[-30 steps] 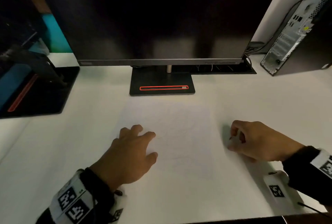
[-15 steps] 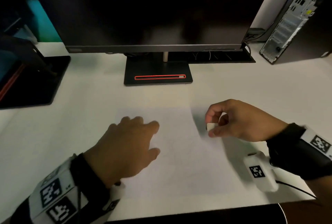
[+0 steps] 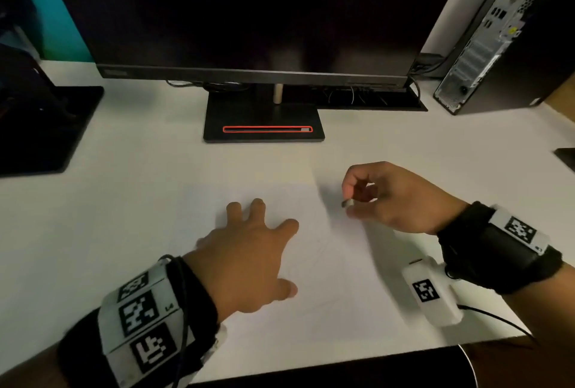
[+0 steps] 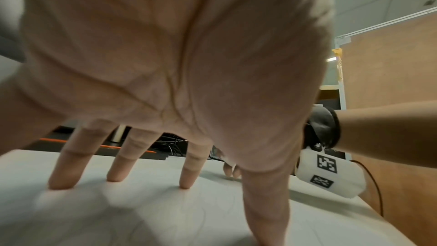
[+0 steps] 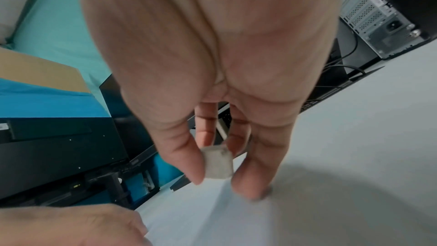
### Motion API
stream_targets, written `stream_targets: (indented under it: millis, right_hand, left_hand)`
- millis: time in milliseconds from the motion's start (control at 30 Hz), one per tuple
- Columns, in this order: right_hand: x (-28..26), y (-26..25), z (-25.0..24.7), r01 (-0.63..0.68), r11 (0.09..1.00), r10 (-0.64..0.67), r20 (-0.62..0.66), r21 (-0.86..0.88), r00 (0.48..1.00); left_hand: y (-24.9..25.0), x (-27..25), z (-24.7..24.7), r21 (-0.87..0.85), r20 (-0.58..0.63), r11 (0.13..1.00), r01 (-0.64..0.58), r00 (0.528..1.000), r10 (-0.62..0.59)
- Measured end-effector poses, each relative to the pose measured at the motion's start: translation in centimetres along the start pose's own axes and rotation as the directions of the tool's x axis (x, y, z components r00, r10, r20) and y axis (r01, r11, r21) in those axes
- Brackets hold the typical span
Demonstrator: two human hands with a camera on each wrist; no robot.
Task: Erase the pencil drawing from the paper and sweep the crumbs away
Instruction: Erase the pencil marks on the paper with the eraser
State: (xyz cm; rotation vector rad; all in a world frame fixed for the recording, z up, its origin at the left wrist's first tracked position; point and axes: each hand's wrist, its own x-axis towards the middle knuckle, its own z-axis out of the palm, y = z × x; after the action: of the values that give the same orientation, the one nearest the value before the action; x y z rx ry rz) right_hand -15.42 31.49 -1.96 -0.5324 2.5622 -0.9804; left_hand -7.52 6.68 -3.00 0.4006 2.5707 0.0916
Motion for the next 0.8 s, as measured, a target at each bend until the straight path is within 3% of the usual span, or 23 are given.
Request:
stream_targets:
  millis: [133, 233, 433, 567, 733, 800]
  right_hand:
    - [0.8, 0.2, 0.7, 0.035, 0.998, -0.033, -0.029, 0.049, 0.999]
    - [1.4, 0.5, 1.0, -0.024, 0.999, 0.025, -0.009, 0.037, 1.0]
    - [1.4, 0.3, 1.1, -0.031, 0.988, 0.04, 0.059, -0.153, 0.997]
    - [1.5, 0.2, 0.6, -0.048, 0.953, 0.058, 0.024, -0.301, 0.998]
    - [1.0, -1.3, 1.9, -0.003, 0.961, 0.058, 0.191, -0.276, 0.98]
    - [1.6, -0.9, 1.2, -0.03, 0.955, 0.074, 0.141, -0.294, 0.987]
  left_hand:
    - [0.3, 0.4, -0.5, 0.053, 0.027, 0.998, 0.017, 0.999, -0.018]
    - [0.6, 0.8, -1.3, 0.046, 0.084, 0.998, 0.048, 0.995, -0.052]
    - [0.9, 0.9, -0.8, 0.053, 0.128, 0.998, 0.042, 0.991, -0.048]
    - [0.8, 1.0, -0.5, 0.083, 0.111, 0.996, 0.03, 0.993, -0.039]
    - [0.7, 1.1, -0.1, 0.098, 0.091, 0.995, 0.027, 0.995, -0.036]
    - [0.6, 1.1, -0.2, 0.101, 0.086, 0.995, 0.021, 0.996, -0.03]
